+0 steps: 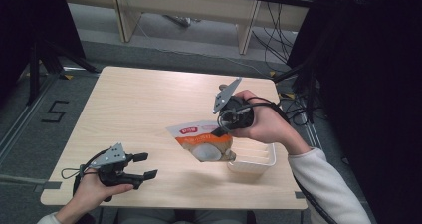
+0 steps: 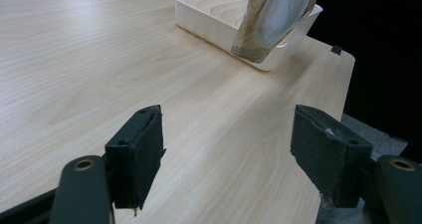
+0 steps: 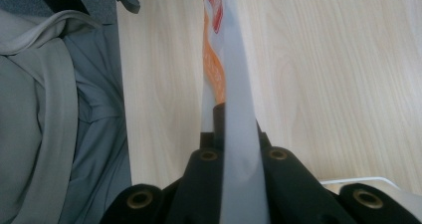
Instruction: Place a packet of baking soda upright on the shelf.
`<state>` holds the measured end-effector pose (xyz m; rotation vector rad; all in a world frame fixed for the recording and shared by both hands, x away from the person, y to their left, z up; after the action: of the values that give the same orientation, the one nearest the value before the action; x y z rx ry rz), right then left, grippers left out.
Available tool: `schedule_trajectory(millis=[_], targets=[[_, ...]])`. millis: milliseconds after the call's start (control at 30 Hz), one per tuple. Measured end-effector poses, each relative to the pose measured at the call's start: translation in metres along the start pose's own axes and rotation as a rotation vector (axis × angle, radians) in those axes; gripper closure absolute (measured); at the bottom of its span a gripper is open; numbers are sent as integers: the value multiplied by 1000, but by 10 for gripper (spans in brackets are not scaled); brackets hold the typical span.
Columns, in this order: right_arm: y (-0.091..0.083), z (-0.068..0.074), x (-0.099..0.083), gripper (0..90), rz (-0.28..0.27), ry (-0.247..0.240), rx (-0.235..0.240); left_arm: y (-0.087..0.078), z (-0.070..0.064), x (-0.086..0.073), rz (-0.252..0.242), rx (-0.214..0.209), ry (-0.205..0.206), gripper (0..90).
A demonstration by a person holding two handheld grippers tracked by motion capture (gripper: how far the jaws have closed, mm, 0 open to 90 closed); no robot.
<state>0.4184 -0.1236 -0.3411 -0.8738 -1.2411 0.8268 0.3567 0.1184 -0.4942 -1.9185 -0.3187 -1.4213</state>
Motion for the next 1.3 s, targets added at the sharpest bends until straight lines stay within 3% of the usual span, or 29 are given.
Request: schedule_trajectory(millis=[167, 233, 333, 367, 933, 1100, 1167, 1200, 1300], targets=[[-4, -2, -1, 900, 0, 18, -4, 1, 0, 0, -2, -6, 1, 284], [-6, -2, -1, 900, 0, 18, -1, 1, -1, -1, 1, 0, -25, 284], [-7, -5, 0, 900, -11, -17, -3, 1, -1, -1, 0, -2, -17, 284], [-8, -5, 0, 900, -10, 4, -7, 1, -1, -1, 0, -1, -18, 283], [-21, -12, -5, 900, -6, 36, -24, 1, -1, -1, -1, -6, -27, 281], [-25, -15, -8, 900, -5, 36, -27, 1, -1, -1, -3, -6, -30, 281], [-27, -17, -9, 900, -7, 12, -24, 1, 0, 0, -5, -5, -32, 281], [-28, -15, -10, 900, -6, 40, -28, 1, 0, 0, -5, -6, -31, 281], [-31, -16, -13, 900, -11, 46, -33, 0, -1, -1, 0, 2, -30, 281]])
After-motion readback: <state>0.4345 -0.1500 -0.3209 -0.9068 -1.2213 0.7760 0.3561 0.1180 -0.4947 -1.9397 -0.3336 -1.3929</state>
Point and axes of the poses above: each handheld gripper's, and its own axes: y roughly forward along the jaws, x roughly out of its top, z roughly to its left, the point moved 7 cm from there along y, roughly forward along the jaws, and after that the axes turned 9 degrees about x, right-handed, at the moved point
